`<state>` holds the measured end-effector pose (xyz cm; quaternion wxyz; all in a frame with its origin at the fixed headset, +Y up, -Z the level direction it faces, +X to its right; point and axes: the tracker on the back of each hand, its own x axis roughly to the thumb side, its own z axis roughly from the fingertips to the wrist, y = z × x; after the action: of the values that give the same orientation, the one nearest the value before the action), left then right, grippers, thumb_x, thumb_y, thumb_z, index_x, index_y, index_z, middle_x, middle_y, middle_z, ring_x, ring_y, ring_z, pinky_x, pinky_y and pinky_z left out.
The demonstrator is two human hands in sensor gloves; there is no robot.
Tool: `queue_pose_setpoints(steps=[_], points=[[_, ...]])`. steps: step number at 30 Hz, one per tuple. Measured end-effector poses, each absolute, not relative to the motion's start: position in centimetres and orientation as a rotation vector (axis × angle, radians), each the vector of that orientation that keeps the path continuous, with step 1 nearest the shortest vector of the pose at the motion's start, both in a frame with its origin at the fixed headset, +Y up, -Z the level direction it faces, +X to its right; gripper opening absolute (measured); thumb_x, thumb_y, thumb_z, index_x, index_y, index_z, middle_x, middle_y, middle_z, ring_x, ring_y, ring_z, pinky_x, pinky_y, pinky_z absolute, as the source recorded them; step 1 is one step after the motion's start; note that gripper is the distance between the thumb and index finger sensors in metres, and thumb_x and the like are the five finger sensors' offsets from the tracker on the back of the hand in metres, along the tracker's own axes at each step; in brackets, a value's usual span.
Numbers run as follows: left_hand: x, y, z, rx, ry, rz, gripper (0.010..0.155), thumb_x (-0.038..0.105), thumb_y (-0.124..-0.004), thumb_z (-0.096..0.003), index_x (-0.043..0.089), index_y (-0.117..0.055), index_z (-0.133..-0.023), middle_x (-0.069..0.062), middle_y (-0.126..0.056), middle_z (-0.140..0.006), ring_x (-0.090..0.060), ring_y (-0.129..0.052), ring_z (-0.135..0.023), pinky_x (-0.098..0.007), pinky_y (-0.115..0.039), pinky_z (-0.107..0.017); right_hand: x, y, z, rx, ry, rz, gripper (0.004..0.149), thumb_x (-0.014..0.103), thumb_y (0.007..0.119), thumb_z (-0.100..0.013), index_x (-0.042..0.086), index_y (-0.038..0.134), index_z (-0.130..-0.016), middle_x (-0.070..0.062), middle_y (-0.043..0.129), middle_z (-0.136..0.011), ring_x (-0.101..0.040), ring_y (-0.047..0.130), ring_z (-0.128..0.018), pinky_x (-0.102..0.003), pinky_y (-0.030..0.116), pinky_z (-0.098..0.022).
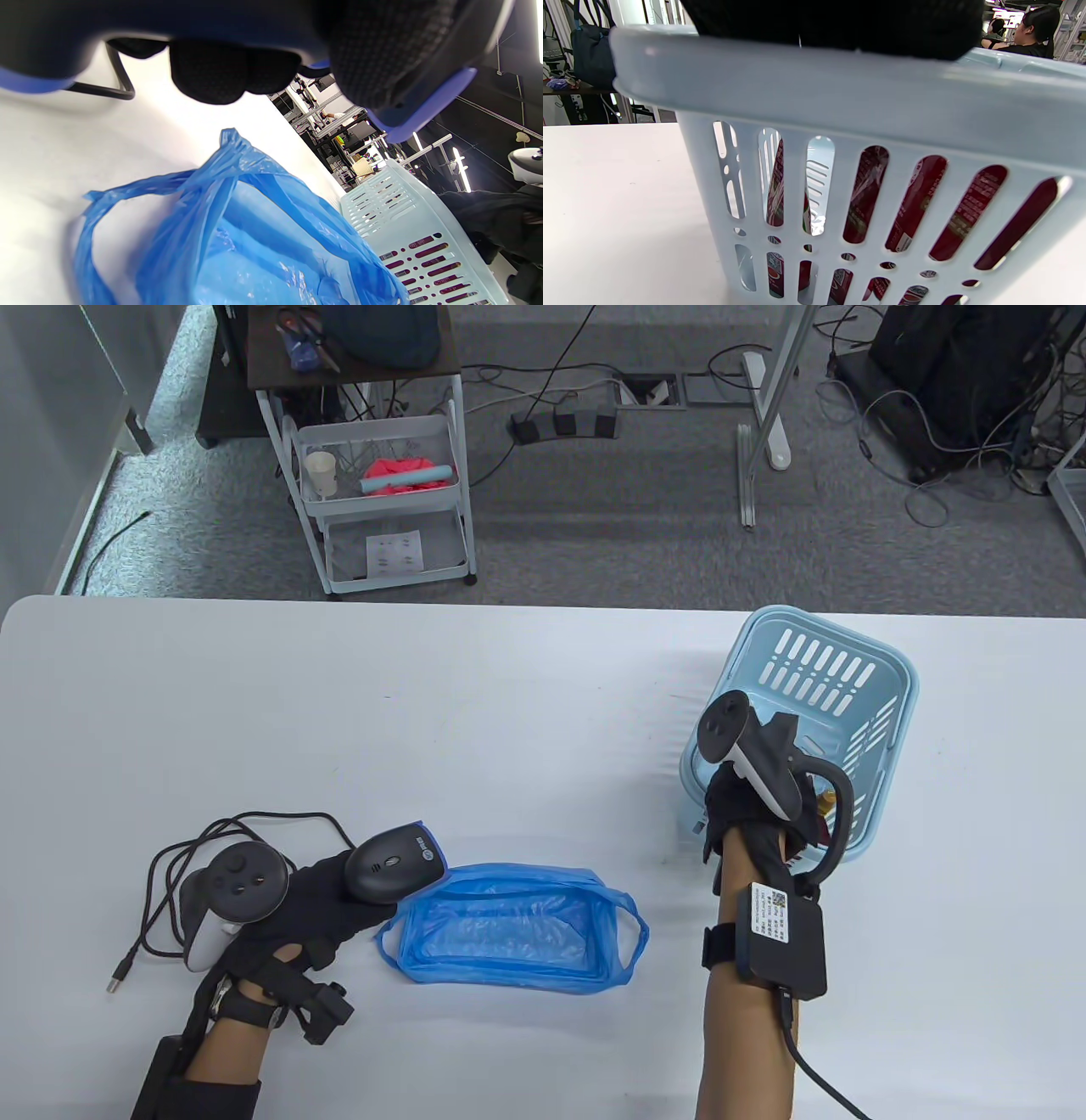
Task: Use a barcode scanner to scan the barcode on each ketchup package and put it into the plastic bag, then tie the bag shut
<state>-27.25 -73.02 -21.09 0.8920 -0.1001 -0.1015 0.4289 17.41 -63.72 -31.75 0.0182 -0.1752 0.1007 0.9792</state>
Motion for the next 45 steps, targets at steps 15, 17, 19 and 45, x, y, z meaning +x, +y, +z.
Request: queue_pose_setpoints(steps=[15,17,19,45], points=[[-27.1,-73.2,-21.2,-0.213,-0.210,0.880,0.051,0.049,-0.089,-0.0440,0.025,-0.082,-0.089,0.002,-0.089,-0.083,-0.029,-0.099,-0.064,-0.054,-0.077,-0.061,18.3,-64.1,-32.2,-0.622,0.329,2.973,0.045,0.022,0.081,-0.052,0.020,0.073,-0.096,-0.016,0.086,-0.088,-0.029,0.092,-0.051,-0.033,0.080,-0.029],[-27.1,-73.2,-21.2,-0.213,-0.209,0.873,0.051,0.049,-0.089,-0.0439,0.025,-0.082,-0.089,0.001,-0.089,-0.083,-0.028,-0.099,-0.064,-0.054,-0.077,-0.061,18.2,-64.2,-32.2,-0.608,0.292,2.988,0.043,0.022,0.081,-0.051,0.018,0.075,-0.094,-0.016,0.087,-0.085,-0.028,0.093,-0.049,-0.033,0.080,-0.027],[-27.1,-73.2,-21.2,-0.213,-0.209,0.870,0.051,0.049,-0.089,-0.0438,0.025,-0.082,-0.089,0.001,-0.089,-0.083,-0.028,-0.099,-0.064,-0.054,-0.077,-0.061,18.2,-64.2,-32.2,-0.608,0.267,3.013,0.043,0.022,0.082,-0.050,0.017,0.076,-0.092,-0.017,0.089,-0.083,-0.028,0.093,-0.048,-0.033,0.080,-0.026],[-27.1,-73.4,-21.2,-0.221,-0.196,0.863,0.051,0.048,-0.089,-0.0440,0.025,-0.082,-0.089,0.001,-0.089,-0.084,-0.029,-0.099,-0.064,-0.054,-0.077,-0.062,18.7,-62.1,-30.8,-0.624,-0.010,3.029,0.041,0.021,0.084,-0.049,0.014,0.079,-0.089,-0.017,0.090,-0.079,-0.030,0.093,-0.049,-0.035,0.081,-0.029]])
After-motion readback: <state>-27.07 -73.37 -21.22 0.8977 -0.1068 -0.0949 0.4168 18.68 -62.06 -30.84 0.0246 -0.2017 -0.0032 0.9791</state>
